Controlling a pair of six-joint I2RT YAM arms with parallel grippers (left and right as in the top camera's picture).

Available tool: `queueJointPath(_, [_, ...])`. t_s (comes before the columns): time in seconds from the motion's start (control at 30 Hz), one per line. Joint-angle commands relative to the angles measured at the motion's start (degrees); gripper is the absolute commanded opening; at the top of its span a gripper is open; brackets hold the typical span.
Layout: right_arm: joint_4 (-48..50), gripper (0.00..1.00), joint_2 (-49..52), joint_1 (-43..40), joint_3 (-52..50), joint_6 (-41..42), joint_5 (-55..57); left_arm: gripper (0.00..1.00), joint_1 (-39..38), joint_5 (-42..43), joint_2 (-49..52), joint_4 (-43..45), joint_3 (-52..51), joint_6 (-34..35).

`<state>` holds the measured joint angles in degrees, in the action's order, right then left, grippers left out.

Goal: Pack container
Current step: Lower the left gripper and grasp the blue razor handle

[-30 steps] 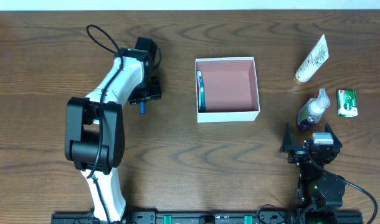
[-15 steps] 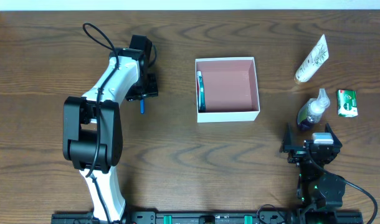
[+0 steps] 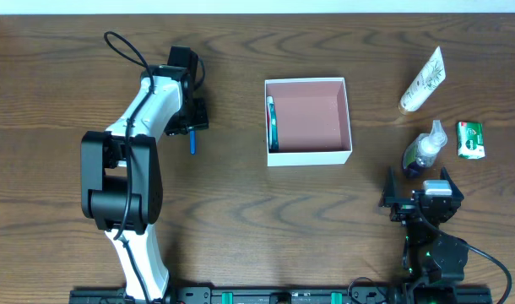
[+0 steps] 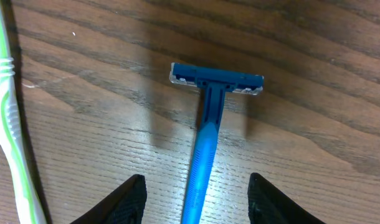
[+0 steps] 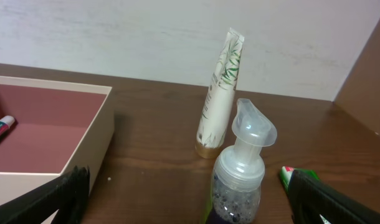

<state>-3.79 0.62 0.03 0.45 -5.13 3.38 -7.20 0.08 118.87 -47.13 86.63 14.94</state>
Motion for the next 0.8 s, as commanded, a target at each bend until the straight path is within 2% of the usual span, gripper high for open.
queueJointPath(0.0, [-0.2, 0.99, -0.3, 0.4, -0.1, -0.7, -0.2, 0.54, 0.2, 0.4, 1.2, 0.2, -1.1, -1.2])
queueJointPath(0.4, [-0.2, 0.99, -0.3, 0.4, -0.1, -0.7, -0.2, 0.53, 0.2, 0.9, 2.2, 0.2, -1.2, -1.2])
queueJointPath(0.77, [-0.2, 0.99, -0.3, 0.4, -0.1, -0.7, -0.2, 0.54, 0.2, 4.5, 3.6, 1.5, -1.2, -1.2])
